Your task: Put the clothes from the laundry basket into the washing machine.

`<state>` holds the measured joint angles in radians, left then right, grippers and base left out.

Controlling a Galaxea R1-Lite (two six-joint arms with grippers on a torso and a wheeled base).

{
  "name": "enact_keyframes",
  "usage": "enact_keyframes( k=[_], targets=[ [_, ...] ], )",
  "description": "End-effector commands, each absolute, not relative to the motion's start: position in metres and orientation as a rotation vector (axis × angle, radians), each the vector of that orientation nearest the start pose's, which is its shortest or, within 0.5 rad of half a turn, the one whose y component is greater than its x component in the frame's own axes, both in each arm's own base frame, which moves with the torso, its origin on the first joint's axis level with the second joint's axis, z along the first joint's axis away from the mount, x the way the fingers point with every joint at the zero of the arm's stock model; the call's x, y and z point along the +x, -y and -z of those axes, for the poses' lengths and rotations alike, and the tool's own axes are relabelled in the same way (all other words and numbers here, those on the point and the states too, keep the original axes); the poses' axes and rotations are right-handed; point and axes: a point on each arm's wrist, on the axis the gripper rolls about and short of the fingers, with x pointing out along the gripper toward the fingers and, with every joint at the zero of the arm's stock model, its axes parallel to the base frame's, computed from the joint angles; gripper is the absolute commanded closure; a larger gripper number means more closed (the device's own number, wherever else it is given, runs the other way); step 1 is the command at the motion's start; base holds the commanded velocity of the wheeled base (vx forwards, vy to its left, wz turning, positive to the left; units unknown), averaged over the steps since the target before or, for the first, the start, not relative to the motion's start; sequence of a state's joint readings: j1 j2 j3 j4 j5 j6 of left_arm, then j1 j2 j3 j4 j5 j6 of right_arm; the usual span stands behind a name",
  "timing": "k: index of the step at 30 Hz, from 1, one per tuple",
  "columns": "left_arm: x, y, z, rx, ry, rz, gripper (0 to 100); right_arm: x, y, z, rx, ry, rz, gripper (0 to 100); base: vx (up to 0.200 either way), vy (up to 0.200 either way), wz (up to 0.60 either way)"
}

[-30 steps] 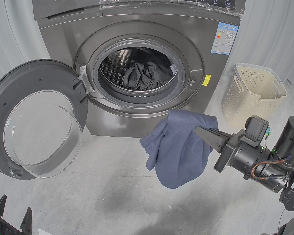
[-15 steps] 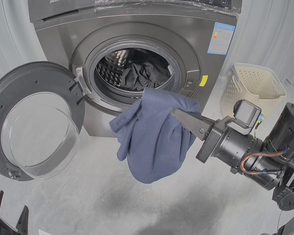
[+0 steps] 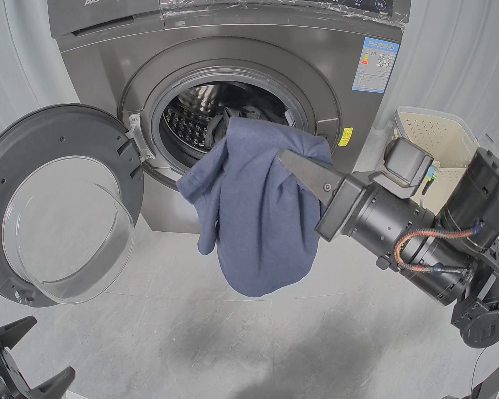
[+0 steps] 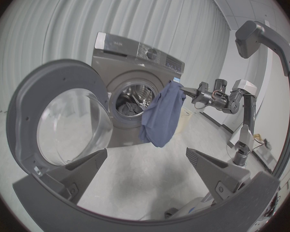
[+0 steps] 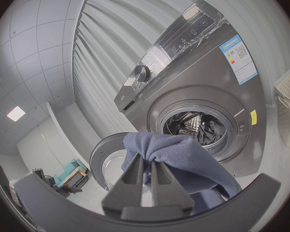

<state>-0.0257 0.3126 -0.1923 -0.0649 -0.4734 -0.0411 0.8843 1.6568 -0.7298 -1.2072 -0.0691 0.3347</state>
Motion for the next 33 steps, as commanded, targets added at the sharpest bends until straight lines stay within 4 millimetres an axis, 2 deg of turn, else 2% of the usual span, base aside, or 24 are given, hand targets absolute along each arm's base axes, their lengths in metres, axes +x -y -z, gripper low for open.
enact_keyframes(
  k=[1,4,6,7,12,14,15,16,17,22,27,33],
  targets=[
    [0.021,0.012,-0.141,-0.083,-0.207,0.547,0,0.195,-0.232,-0.233,0.45,0.126,-0.839,100,0.0,0.0,0.0],
    [0.032,0.013,-0.144,-0.088,-0.22,0.587,0,0.201,-0.233,-0.23,0.446,0.121,-0.828,100,0.0,0.0,0.0],
    [0.032,0.013,-0.144,-0.088,-0.22,0.587,0,0.201,-0.234,-0.23,0.446,0.121,-0.826,100,0.0,0.0,0.0],
    [0.049,0.017,-0.147,-0.097,-0.255,0.631,0,0.205,-0.236,-0.23,0.448,0.124,-0.813,100,0.0,0.0,0.0],
    [0.084,0.024,-0.149,-0.099,-0.305,0.676,0,0.212,-0.239,-0.236,0.456,0.15,-0.797,100,0.0,0.0,0.0],
    [0.091,0.027,-0.148,-0.1,-0.317,0.687,0,0.215,-0.239,-0.238,0.458,0.158,-0.794,100,0.0,0.0,0.0],
    [0.103,0.033,-0.145,-0.1,-0.349,0.723,0,0.218,-0.239,-0.242,0.465,0.178,-0.793,100,0.0,0.0,0.0],
    [0.103,0.033,-0.145,-0.1,-0.349,0.723,0,0.218,-0.239,-0.242,0.465,0.178,-0.793,100,0.0,0.0,0.0],
    [0.114,0.041,-0.14,-0.1,-0.386,0.77,0,0.221,-0.241,-0.244,0.472,0.189,-0.792,100,0.0,0.0,0.0],
    [0.139,0.061,-0.13,-0.096,-0.428,0.844,0,0.223,-0.243,-0.251,0.48,0.211,-0.797,100,0.0,0.0,0.0],
    [0.157,0.075,-0.119,-0.093,-0.462,0.883,0,0.225,-0.245,-0.258,0.488,0.225,-0.801,100,0.0,0.0,0.0],
    [0.17,0.092,-0.104,-0.084,-0.494,0.931,0,0.229,-0.25,-0.253,0.485,0.214,-0.797,100,0.0,0.0,0.0]
  ],
)
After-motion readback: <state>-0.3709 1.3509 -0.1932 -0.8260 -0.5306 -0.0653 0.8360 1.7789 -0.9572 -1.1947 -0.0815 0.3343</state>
